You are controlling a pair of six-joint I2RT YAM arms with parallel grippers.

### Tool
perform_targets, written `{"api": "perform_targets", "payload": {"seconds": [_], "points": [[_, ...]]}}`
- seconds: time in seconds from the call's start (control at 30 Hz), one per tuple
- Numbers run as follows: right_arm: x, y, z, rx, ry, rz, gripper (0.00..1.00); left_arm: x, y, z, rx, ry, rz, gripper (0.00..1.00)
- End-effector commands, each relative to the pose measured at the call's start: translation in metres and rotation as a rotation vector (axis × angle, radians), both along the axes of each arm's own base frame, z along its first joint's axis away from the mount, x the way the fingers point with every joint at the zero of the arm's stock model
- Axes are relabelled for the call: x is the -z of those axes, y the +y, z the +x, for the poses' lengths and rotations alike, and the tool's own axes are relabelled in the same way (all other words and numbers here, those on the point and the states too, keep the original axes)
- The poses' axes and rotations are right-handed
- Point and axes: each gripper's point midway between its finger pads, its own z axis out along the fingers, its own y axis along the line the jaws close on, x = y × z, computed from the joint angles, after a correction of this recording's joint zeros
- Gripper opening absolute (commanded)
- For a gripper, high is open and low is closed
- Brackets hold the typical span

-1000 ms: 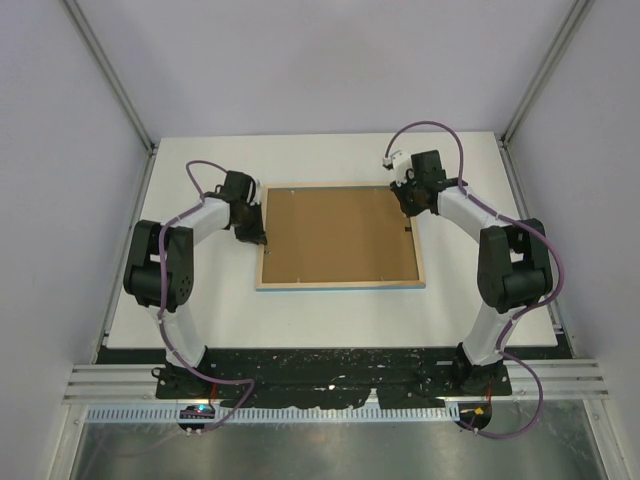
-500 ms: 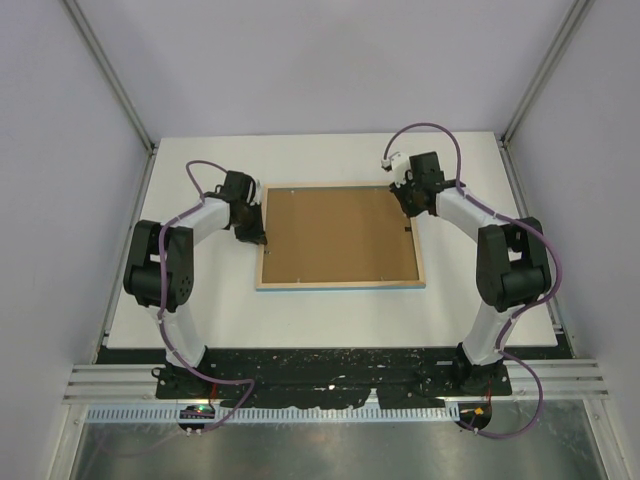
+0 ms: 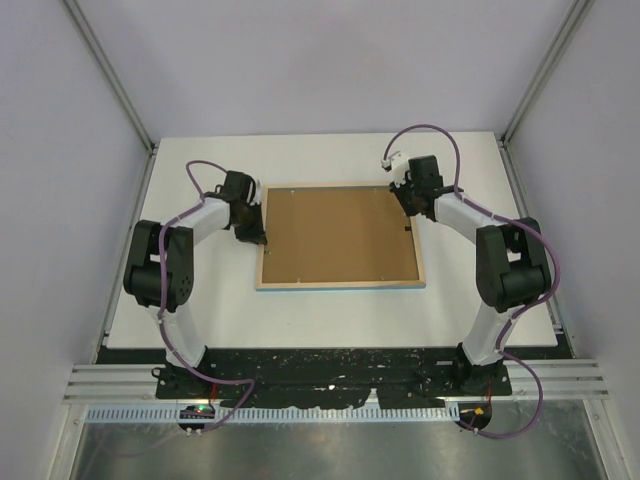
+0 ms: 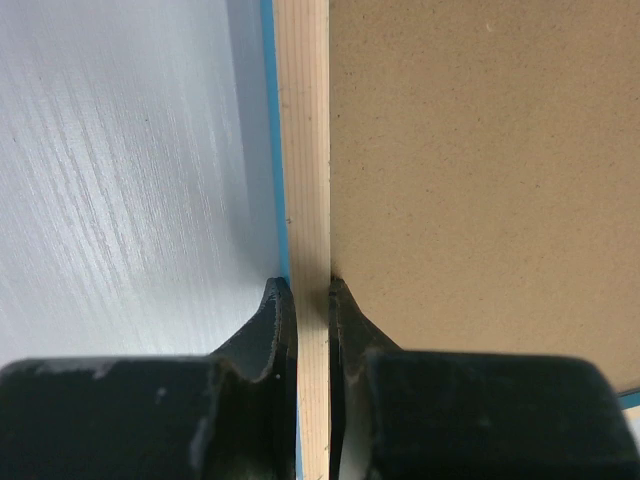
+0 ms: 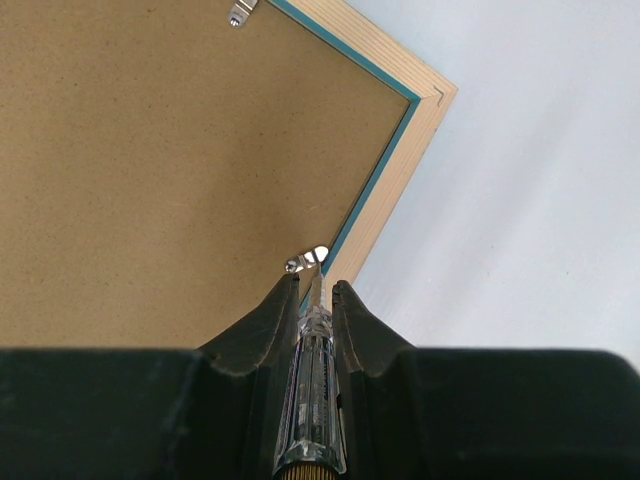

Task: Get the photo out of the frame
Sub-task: Release the photo frame item from the photo frame.

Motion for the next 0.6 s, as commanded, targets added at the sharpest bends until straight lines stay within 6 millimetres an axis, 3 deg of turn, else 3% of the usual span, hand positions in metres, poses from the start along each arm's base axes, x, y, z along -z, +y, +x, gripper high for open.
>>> {"api": "perform_targets", "payload": {"seconds": [0.0,0.57], "points": [[-0.005,-0.002,0.002,0.014,-0.033,0.000,0.08,-0.007,-0.005,0.008,0.021,-0.031,-0.027,0.00],[0.007,0.011,-0.002,-0.017,0.013,0.057,0.08,-0.008,-0.006,0.008,0.031,-0.031,-0.037,0.00]]}}
